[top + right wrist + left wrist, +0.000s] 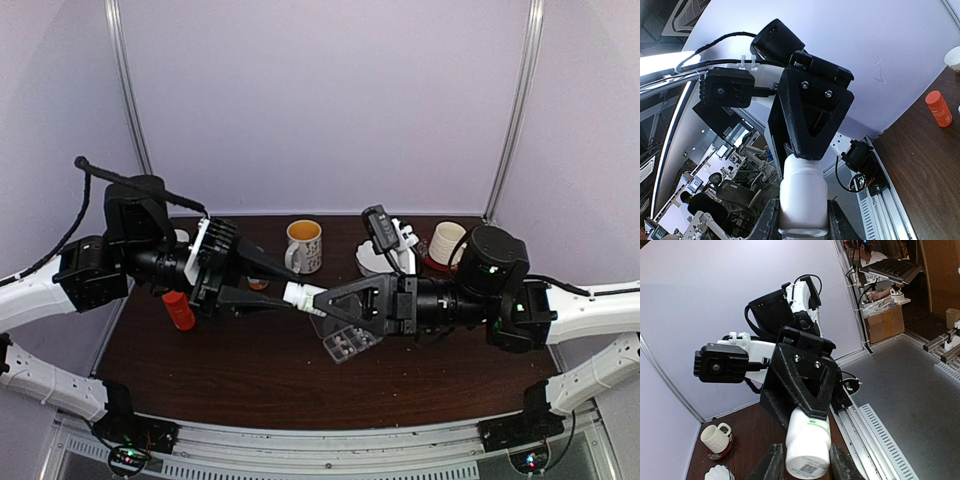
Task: Sort the pills into containers
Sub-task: Unscrew the lid of the pill bottle from the pill bottle.
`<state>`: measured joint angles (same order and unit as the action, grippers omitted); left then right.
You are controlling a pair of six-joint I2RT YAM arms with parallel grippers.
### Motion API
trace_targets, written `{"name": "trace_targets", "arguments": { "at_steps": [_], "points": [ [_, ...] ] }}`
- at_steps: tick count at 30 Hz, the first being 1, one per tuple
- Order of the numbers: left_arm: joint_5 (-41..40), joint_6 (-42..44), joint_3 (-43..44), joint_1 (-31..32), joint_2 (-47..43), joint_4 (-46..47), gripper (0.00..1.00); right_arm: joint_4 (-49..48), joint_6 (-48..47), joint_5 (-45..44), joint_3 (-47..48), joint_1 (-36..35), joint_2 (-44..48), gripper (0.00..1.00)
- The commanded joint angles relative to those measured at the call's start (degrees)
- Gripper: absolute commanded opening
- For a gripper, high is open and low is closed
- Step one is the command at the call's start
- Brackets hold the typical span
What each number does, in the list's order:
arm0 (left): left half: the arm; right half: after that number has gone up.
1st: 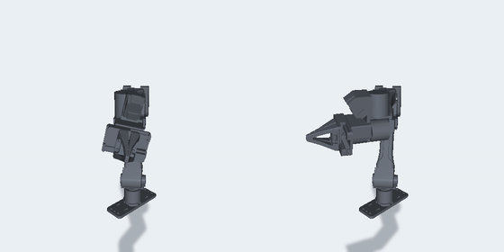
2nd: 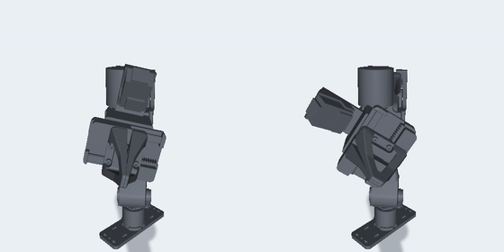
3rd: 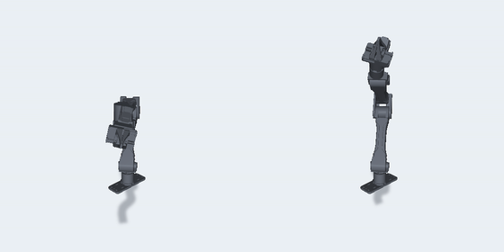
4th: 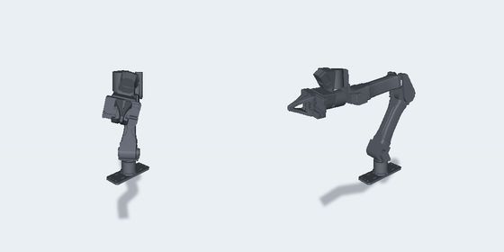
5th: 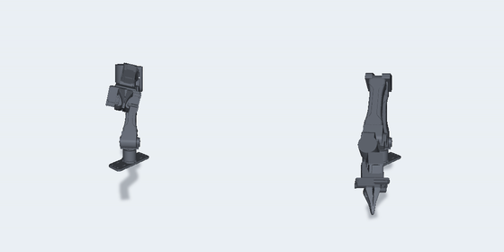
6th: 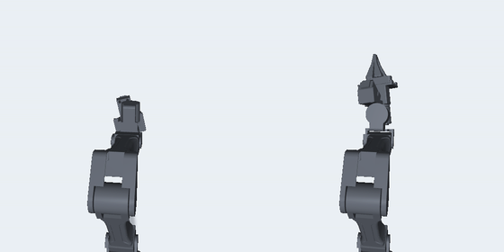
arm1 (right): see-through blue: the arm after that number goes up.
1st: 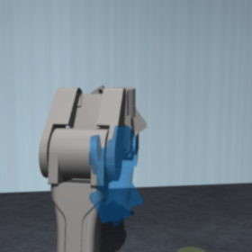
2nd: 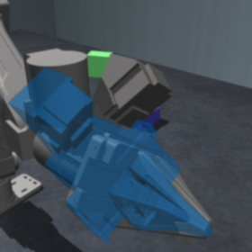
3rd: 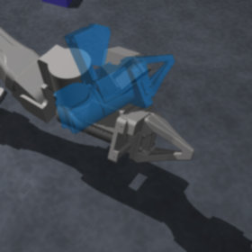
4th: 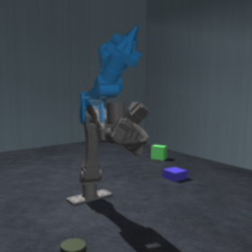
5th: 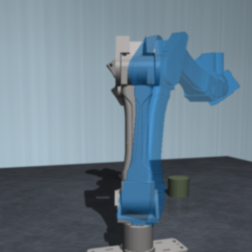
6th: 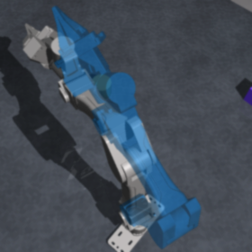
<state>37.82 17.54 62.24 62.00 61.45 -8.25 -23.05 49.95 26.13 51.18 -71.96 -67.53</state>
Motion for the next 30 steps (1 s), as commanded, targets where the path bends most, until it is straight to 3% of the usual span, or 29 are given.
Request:
{"name": "trace_targets", "arguments": {
  "at_steps": [1,6,11,14,17,21,26,30],
  "points": [
    [-0.5,0.7,1.4,0.3,0.2,0.4,0.31,-1.9,0.5,0.9,1.9,-0.1,-0.5,0.00],
    [-1.3,1.4,1.3,0.4,-0.1,-0.1,0.20,-2.4,0.5,1.3,1.9,0.0,-0.6,0.00],
    [-1.6,1.0,1.3,0.4,-0.1,-0.3,0.18,-1.9,-0.3,1.1,2.1,-0.1,-0.4,0.00],
    [-1.5,-3.7,1.2,0.4,0.5,1.0,0.14,6.7,-7.9,-0.2,4.8,-0.7,0.4,0.00],
    [-2.2,-13.2,0.5,0.4,1.3,5.5,0.06,20.6,-20.5,-8.1,9.4,-3.3,1.6,0.00],
    [-2.9,-30.0,0.7,0.4,2.3,9.9,0.08,31.0,-33.6,-16.0,14.8,-6.3,1.1,0.00],
    [-2.8,-48.5,3.1,0.4,2.7,8.6,0.11,35.1,-46.0,-26.5,16.6,-9.7,0.6,0.00],
    [-1.3,-58.6,5.1,0.4,3.9,3.4,0.04,31.5,-58.2,-38.3,14.3,-14.5,0.8,0.00]
  ]
}}
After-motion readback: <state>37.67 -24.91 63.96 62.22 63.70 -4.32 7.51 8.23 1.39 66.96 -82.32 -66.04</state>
